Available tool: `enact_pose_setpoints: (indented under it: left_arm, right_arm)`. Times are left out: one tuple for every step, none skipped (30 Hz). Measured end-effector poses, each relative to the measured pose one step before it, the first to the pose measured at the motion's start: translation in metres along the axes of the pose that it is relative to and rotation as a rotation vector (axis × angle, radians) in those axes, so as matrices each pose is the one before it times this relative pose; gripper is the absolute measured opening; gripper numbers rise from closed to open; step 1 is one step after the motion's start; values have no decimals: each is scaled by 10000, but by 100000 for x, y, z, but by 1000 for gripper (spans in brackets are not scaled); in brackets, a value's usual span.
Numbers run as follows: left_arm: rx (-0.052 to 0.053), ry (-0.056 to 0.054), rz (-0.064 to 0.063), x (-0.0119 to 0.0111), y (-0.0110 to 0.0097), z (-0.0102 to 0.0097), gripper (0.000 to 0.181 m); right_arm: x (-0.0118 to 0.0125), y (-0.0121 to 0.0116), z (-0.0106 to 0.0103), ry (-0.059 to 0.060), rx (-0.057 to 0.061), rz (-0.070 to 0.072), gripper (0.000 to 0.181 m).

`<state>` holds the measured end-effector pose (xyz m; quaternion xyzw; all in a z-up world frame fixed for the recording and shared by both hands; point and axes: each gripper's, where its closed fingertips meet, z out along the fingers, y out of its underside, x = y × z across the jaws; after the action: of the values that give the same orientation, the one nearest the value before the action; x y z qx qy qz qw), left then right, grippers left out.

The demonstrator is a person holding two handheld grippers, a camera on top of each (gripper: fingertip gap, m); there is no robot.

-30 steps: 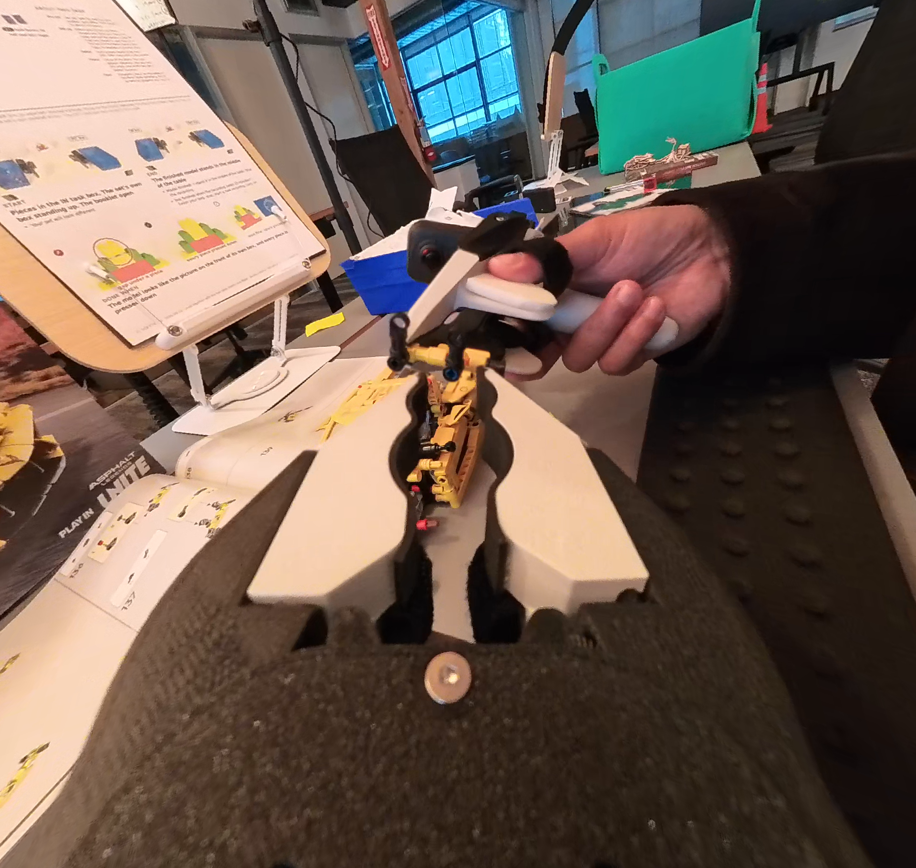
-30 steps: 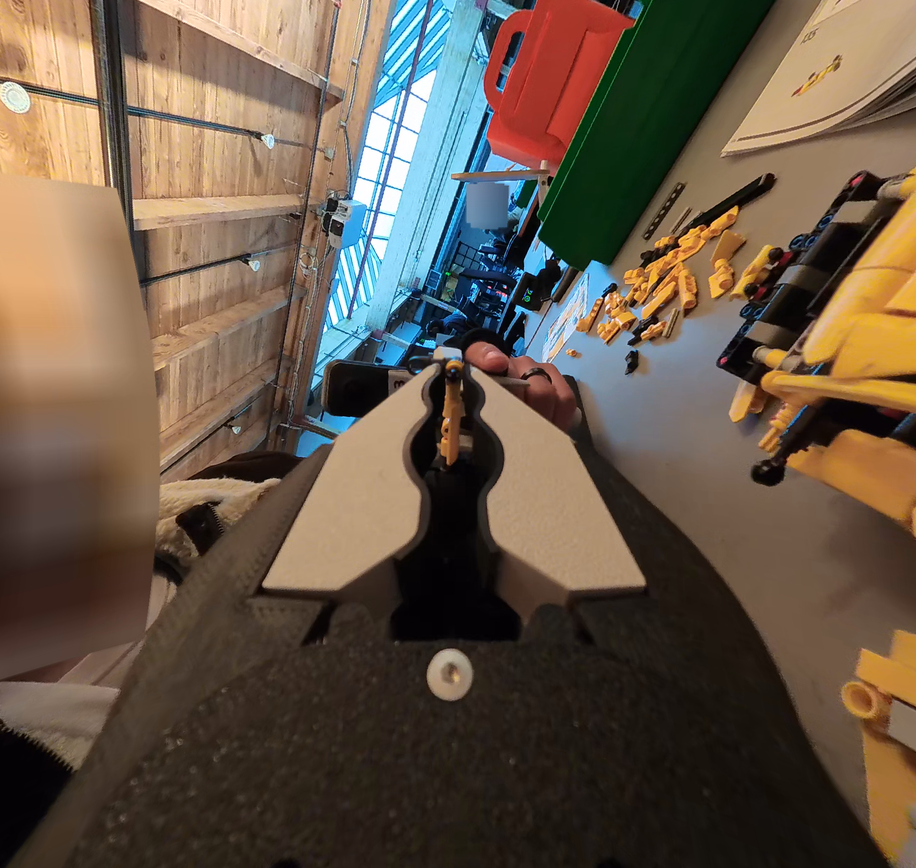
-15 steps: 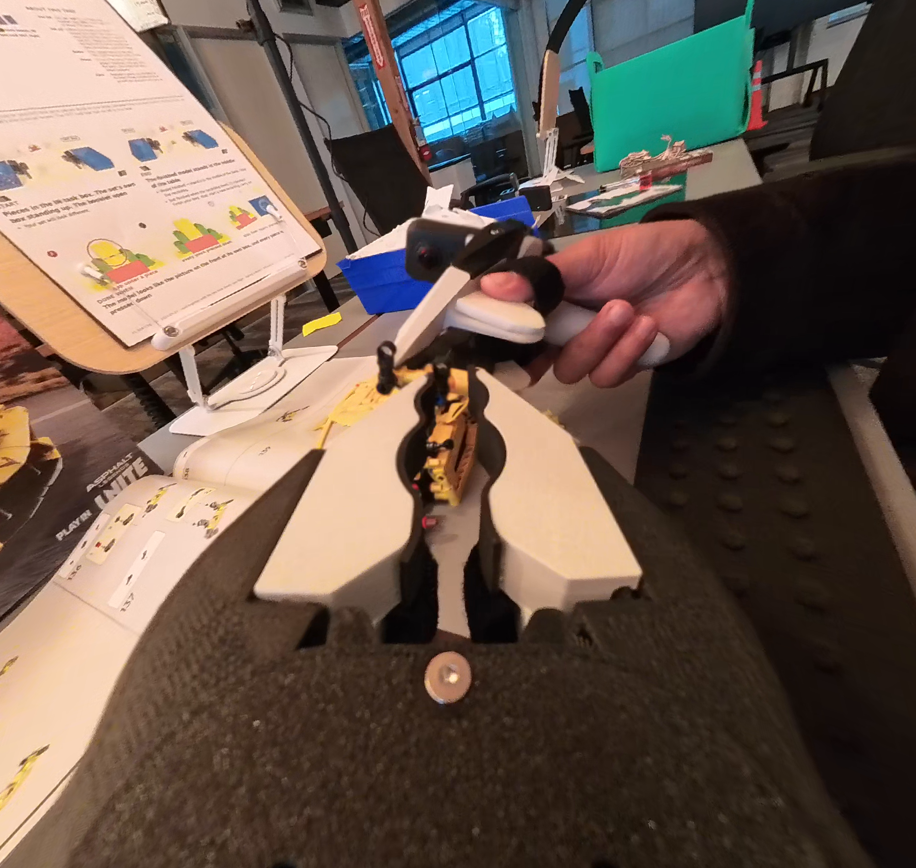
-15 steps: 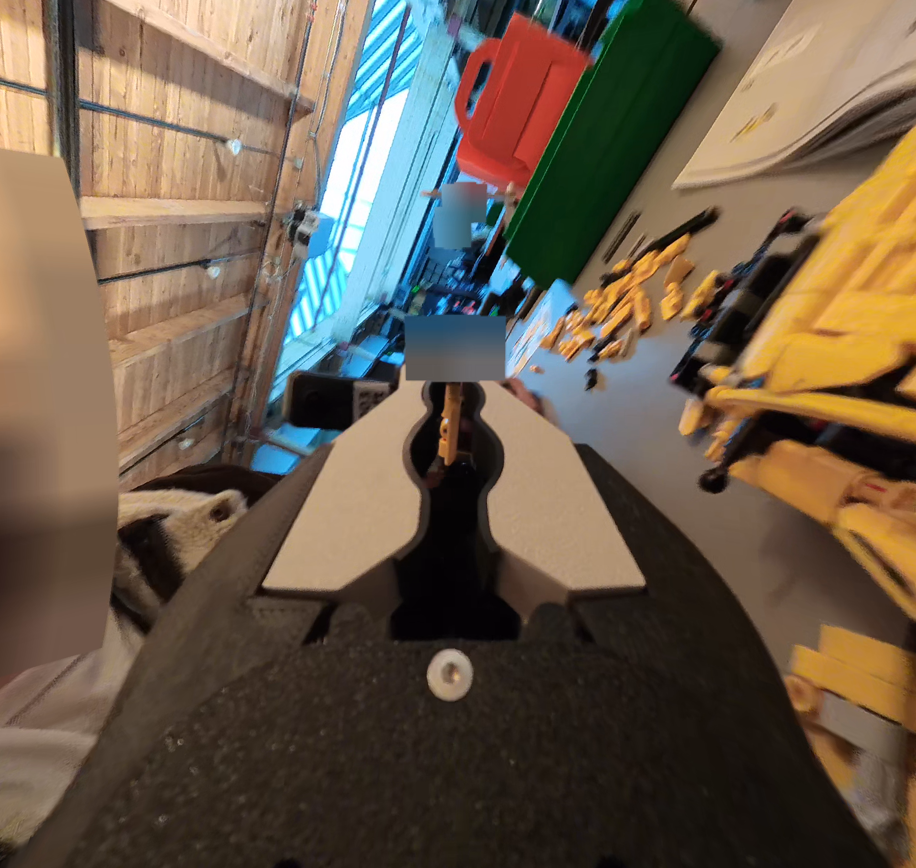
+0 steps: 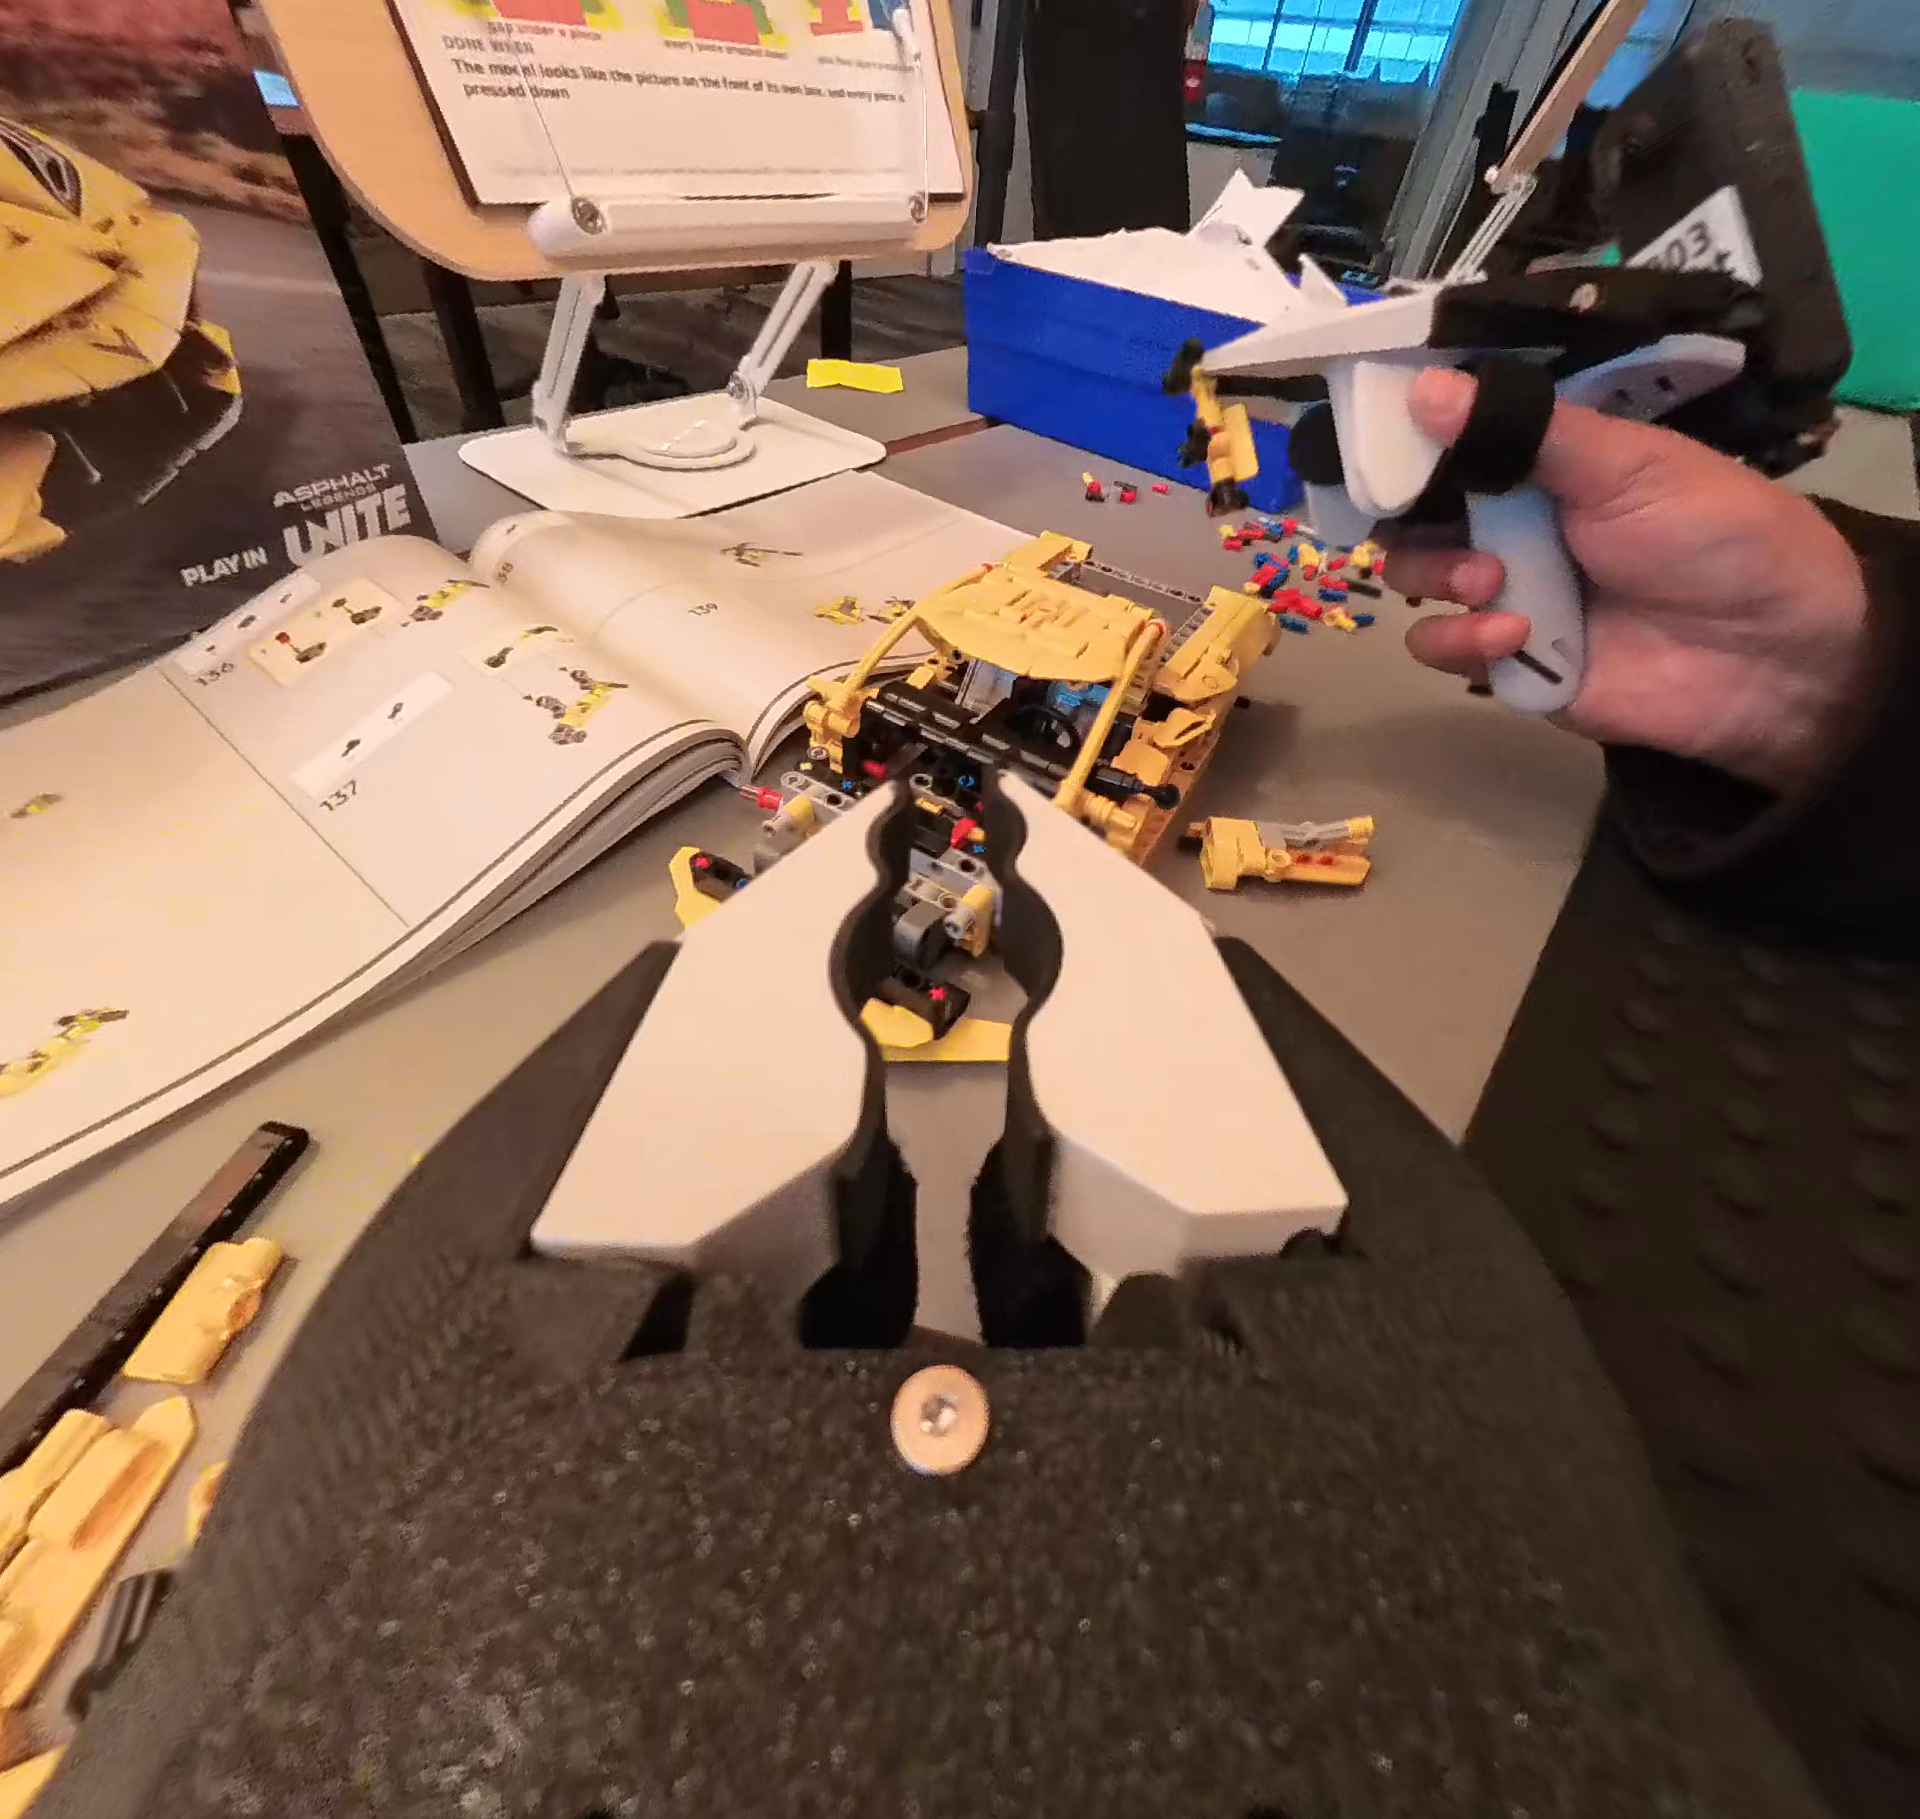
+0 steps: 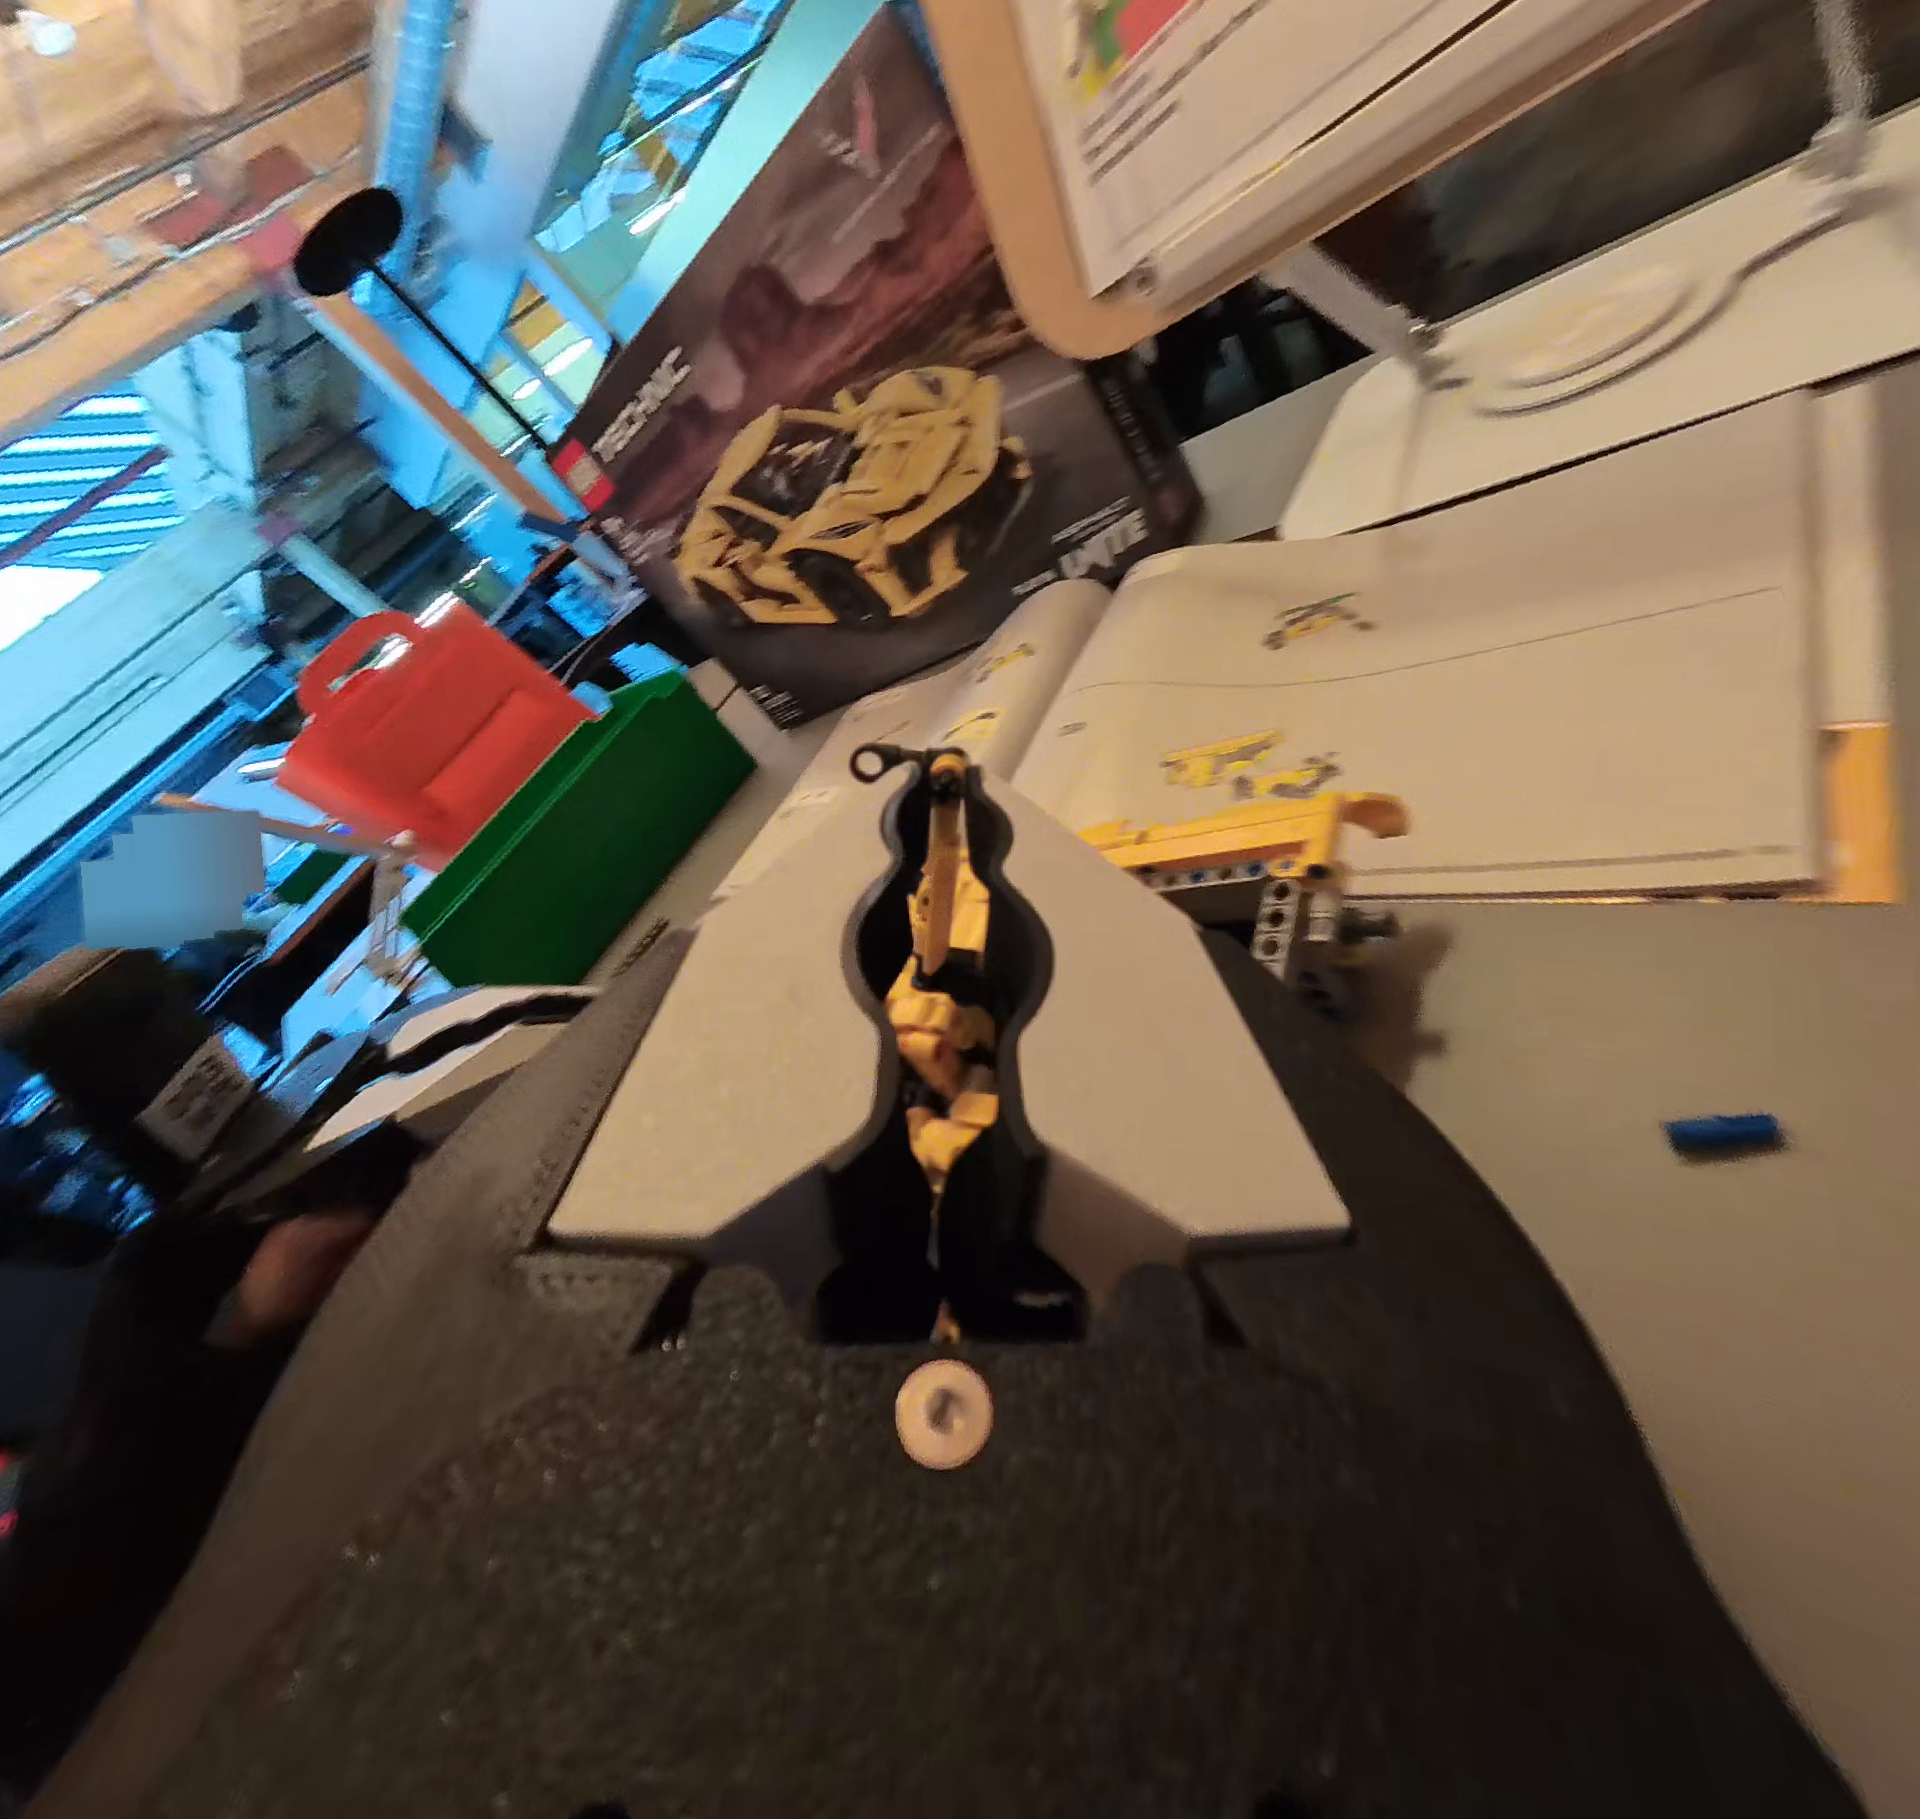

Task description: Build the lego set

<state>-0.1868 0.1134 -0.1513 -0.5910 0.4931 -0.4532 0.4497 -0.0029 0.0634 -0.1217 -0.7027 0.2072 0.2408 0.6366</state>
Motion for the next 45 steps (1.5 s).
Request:
enact_pose_setpoints:
  left_arm:
    - [-70,-21,152,30,151,75,12]
    - [-12,23,170,141,18,71,12]
    - [17,63,136,199,-34,72,12]
    - [15,100,82,219,-46,65,12]
    - [0,94,20,152,-12,66,12]
    - [-9,67,-48,41,16,61,12]
    - [-14,72,-102,-18,49,48,12]
    - [-44,75,-170,-85,80,30,12]
    - [-62,55,-217,-172,123,15,12]
    - [-35,46,-229,-221,82,-25,12]
    - [14,29,-233,-244,-11,-67,12]
    - [72,-6,-221,-263,-104,-91,12]
    - [90,8,-188,-203,-146,-94,12]
    - [63,29,-156,-137,-102,-73,12]
    - [13,2,-115,-142,-18,-28,12]
    - [-43,-16,-64,-103,76,11,12]
    - [-63,0,-28,-35,113,35,12]
    - [-52,13,-29,24,98,30,12]
    - [-45,41,-26,73,78,43,12]
    - [-39,41,-19,65,83,30,12]
    - [-38,25,-13,41,71,38,12]
    - [-50,15,-13,24,96,32,12]
    - [-84,8,-20,-7,169,55,12]
    - [-98,33,-11,33,178,53,12]
    - [-49,66,1,97,86,30,12]
    - [4,75,8,148,4,13,12]
    - [14,76,28,167,-8,-1,12]
    - [6,108,54,243,11,15,12]
    - [20,191,87,428,-49,24,12]
    - [68,247,133,595,-141,15,12]
    - [124,279,222,741,-290,12,14]
    - [184,295,331,896,-410,-5,16]
    - [227,253,435,916,-455,12,18]
    - [209,165,503,823,-411,37,20]
    - [142,126,509,771,-292,72,22]
    - [92,134,445,720,-227,90,24]
    - [79,71,395,573,-234,77,25]
    - [126,-13,375,405,-331,1,25]
    - [222,-79,352,245,-508,-104,25]
    - [296,-135,318,88,-604,-187,26]
    - [297,-127,231,4,-588,-213,27]
    - [246,-56,122,42,-480,-177,29]
    - [134,-21,98,78,-281,-115,32]
    - [60,84,135,276,-138,-45,33]
    - [12,158,183,450,-25,27,34]
  right_arm:
    - [595,-174,-101,213,126,56,4]
    - [321,99,47,23,-42,157,4]
    - [209,217,123,-36,-98,228,5]
    - [182,76,84,-23,3,187,5]
    - [78,21,44,-45,-12,129,5]
    - [9,47,62,-55,-40,68,5]
    - [27,114,58,-12,-29,41,5]
    - [-46,136,58,-37,-9,62,5]
    - [-69,161,96,-33,-61,-3,5]
    - [40,68,85,43,-51,-53,5]
    - [18,13,53,18,-10,-20,5]
    - [20,57,61,-14,-30,32,5]
    - [85,96,48,-2,-39,93,5]
    - [142,65,26,21,-14,98,4]
    - [158,11,-15,29,3,104,5]
    - [169,-59,-60,51,32,64,4]
    - [106,-43,-42,44,27,18,4]
    - [-20,-24,-30,-9,15,1,4]
    - [-21,5,-9,9,13,-22,5]
    - [-20,-8,3,-3,5,-19,5]
    - [-17,-1,-4,-12,-4,10,5]
    - [31,-29,-31,7,26,12,4]
    - [-20,-28,-14,-18,23,13,4]
    - [-49,1,-6,-28,5,4,5]
    - [-29,-19,-24,-3,22,-13,5]
    - [-66,21,3,-28,-11,-12,5]
    - [-99,33,19,-50,-6,0,5]
    - [-131,8,8,-72,9,12,5]
    - [-337,-6,3,-199,20,34,5]
    - [-869,-143,19,-514,96,80,5]
    - [-1453,-251,22,-841,152,117,6]
    - [-1813,25,198,-975,-9,34,5]
    - [-1796,692,533,-907,-376,-98,5]
    - [-1647,1147,735,-773,-580,-163,5]
    - [-1668,962,725,-724,-402,-190,5]
    - [-1552,865,703,-635,-355,-219,5]
    - [-1074,1181,726,-394,-595,-218,5]
    - [-425,1218,685,-50,-598,-156,6]
    - [-352,970,585,-63,-419,-1,6]
    - [-586,735,505,-305,-279,184,5]
    - [-553,816,478,-380,-346,313,5]
    - [-17,733,368,-96,-273,308,5]
    - [107,537,239,-25,-151,268,5]
    - [-120,433,184,-183,-149,289,5]
    - [-102,157,101,-163,1,258,5]
